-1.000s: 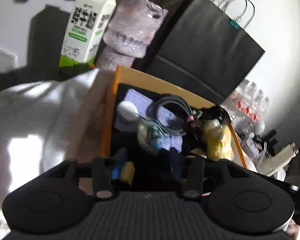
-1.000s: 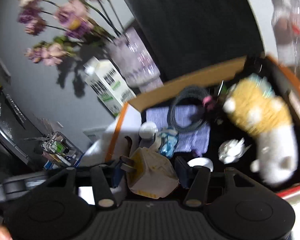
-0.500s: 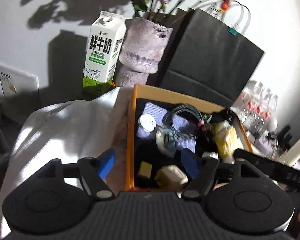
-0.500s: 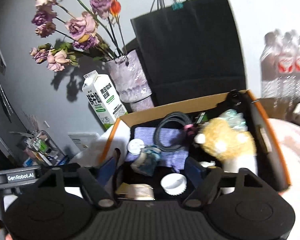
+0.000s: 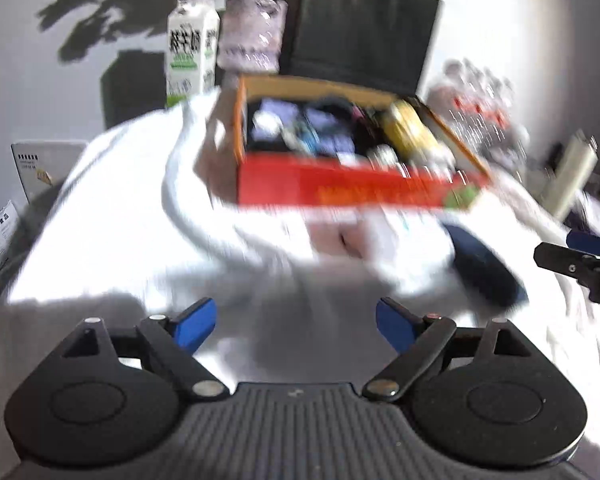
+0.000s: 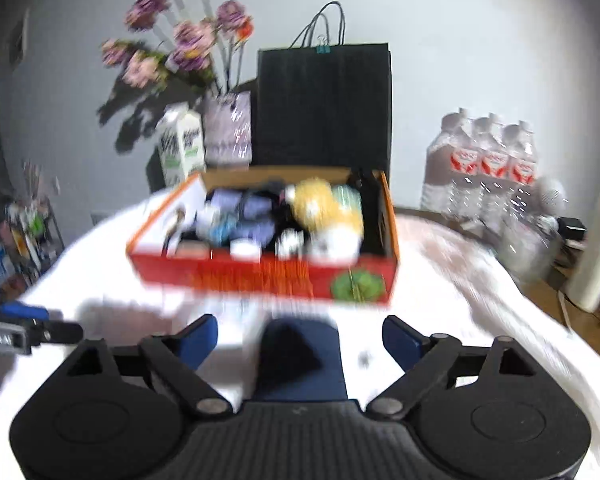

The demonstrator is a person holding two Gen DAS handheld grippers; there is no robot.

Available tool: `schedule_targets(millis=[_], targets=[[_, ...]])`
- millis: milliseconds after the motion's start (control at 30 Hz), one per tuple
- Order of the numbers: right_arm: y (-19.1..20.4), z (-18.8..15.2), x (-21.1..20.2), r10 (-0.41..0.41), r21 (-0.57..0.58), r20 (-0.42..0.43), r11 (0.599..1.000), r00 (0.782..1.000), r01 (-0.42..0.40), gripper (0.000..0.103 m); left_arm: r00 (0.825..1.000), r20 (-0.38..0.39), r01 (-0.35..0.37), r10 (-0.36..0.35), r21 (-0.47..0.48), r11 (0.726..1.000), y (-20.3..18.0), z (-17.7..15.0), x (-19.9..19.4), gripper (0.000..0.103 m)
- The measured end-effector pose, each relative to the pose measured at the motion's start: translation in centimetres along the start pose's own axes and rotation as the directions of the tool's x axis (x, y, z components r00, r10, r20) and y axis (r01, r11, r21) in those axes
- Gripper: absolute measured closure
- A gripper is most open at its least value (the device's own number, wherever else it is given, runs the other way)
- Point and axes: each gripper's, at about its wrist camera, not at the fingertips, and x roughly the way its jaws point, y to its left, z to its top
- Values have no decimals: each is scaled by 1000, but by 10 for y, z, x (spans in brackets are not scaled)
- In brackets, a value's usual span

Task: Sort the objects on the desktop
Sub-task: 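Withdraw both tools from the box back over the towel, then grasp the clear wipes pack with the left tool while the right tool grasps the navy case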

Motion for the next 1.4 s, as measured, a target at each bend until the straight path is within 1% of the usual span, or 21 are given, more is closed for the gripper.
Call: schedule_targets(millis=[67,133,233,267,300,367,467,567,667,733,833,933,1000,1067,1133,1167,1233,1300,1333,1367,1400], targets=[[3,-32,-20,-17,-18,-3,1000,1000,17,14,1000,23,-3,3,3,1000,-12,-29,-19,13],[7,-63,-40,-19,-14,-13,1000,1000,19,14,999,31,11,-11,0,1000,-25,-58,-38,13],[13,-103,-77,-38,25,-18,999,999,38,13,996,36,84,-84,2,996,-44,-101,-71,11],[15,-115,-89,-29,39,-14,999,999,30,12,994,35,106,-107,17,994,-47,-111,-78,8],[17,-126,-99,-12,50,-17,999,1000,13,10,994,29,105,-106,29,994,-49,-118,-83,7],[20,-142,-110,16,54,-43,998,999,-14,10,997,8,70,-70,50,996,-52,-121,-81,7],[25,-150,-112,-1,14,-70,1000,998,2,10,999,29,41,-42,31,999,-50,-113,-74,7],[23,-140,-111,-35,27,-34,999,999,36,10,998,28,49,-49,-10,999,-47,-108,-66,7],[21,-131,-106,-24,58,-7,998,1000,25,10,999,28,45,-45,-4,999,-48,-107,-59,7],[20,-125,-98,-15,50,-7,999,1000,15,10,999,31,41,-41,12,999,-50,-99,-51,7],[16,-109,-81,-13,36,4,999,1000,13,10,995,75,58,-61,45,997,-54,-76,-39,6],[7,-85,-58,23,58,28,998,999,-24,10,987,128,79,-92,102,992,-57,-47,-20,4],[1,-69,-34,40,72,34,996,999,-43,12,988,127,77,-93,121,990,-59,-27,-1,4],[-5,-55,-6,39,88,13,995,999,-40,13,985,116,111,-126,130,985,-58,-8,21,4],[-10,-44,20,47,102,1,994,999,-47,17,987,99,112,-123,110,988,-58,9,42,4],[-11,-41,31,48,111,-11,993,999,-46,17,990,92,98,-106,94,991,-59,16,51,4],[-12,-37,52,57,117,-25,992,998,-54,19,988,98,109,-116,74,991,-60,25,63,4],[-11,-38,69,34,113,-50,993,998,-28,32,986,105,122,-129,69,990,-65,32,71,4],[-12,-40,73,21,106,-57,994,998,-15,33,985,107,126,-133,72,989,-69,35,75,4],[-15,-41,71,32,117,-48,993,998,-27,37,985,108,127,-135,79,989,-73,38,79,4],[-16,-40,65,39,122,-50,992,998,-32,38,985,108,126,-135,86,988,-77,40,83,3]])
